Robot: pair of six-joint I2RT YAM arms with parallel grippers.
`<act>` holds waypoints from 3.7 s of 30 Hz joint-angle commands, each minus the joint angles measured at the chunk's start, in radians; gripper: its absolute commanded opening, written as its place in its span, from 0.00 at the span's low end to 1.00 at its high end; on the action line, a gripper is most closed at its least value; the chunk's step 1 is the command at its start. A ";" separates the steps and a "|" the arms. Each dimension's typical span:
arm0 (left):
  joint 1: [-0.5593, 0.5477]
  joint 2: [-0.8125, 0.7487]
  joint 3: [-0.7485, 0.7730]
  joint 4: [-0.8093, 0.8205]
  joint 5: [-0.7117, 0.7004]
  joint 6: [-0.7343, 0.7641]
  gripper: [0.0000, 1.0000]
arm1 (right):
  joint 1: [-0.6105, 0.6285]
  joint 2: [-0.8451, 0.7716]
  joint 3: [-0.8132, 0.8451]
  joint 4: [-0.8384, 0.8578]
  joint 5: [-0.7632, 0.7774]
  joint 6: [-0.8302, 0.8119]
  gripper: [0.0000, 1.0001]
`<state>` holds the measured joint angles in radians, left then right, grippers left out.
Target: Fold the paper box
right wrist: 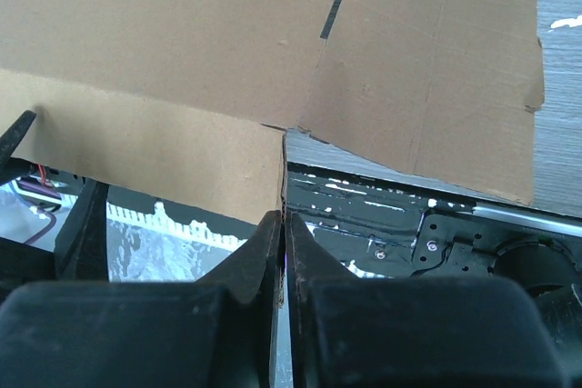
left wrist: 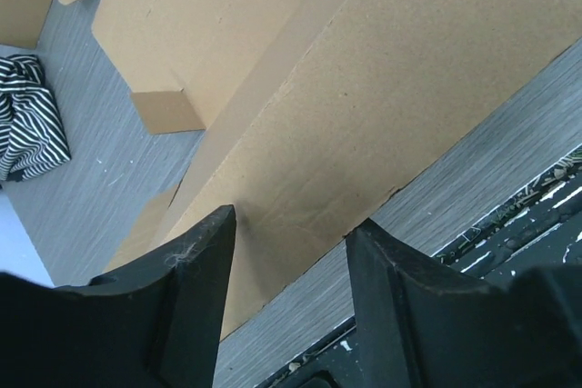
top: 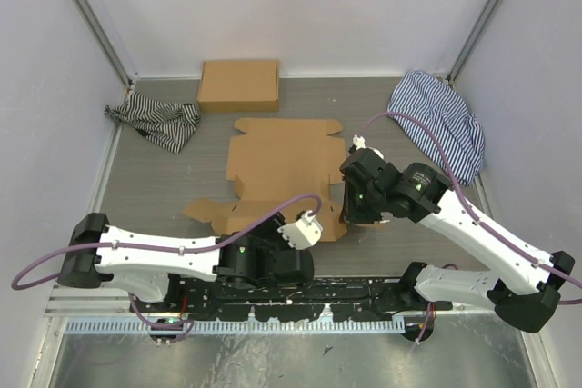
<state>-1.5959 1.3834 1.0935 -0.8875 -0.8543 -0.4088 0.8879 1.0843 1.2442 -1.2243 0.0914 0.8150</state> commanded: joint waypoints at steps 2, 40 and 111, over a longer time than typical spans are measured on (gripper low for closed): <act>0.009 -0.040 -0.015 0.038 0.004 0.005 0.56 | 0.000 -0.021 0.025 -0.002 -0.002 -0.002 0.11; 0.629 0.181 0.509 0.050 1.016 -0.193 0.04 | 0.000 -0.021 0.350 -0.193 0.449 0.096 0.74; 0.835 0.192 -0.284 1.385 1.296 -0.871 0.09 | 0.017 0.144 0.008 0.174 0.185 -0.111 0.93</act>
<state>-0.7475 1.5940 0.8467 0.5125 0.5053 -1.2961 0.8894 1.2285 1.2602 -1.0557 0.2836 0.7238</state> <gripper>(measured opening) 0.091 0.940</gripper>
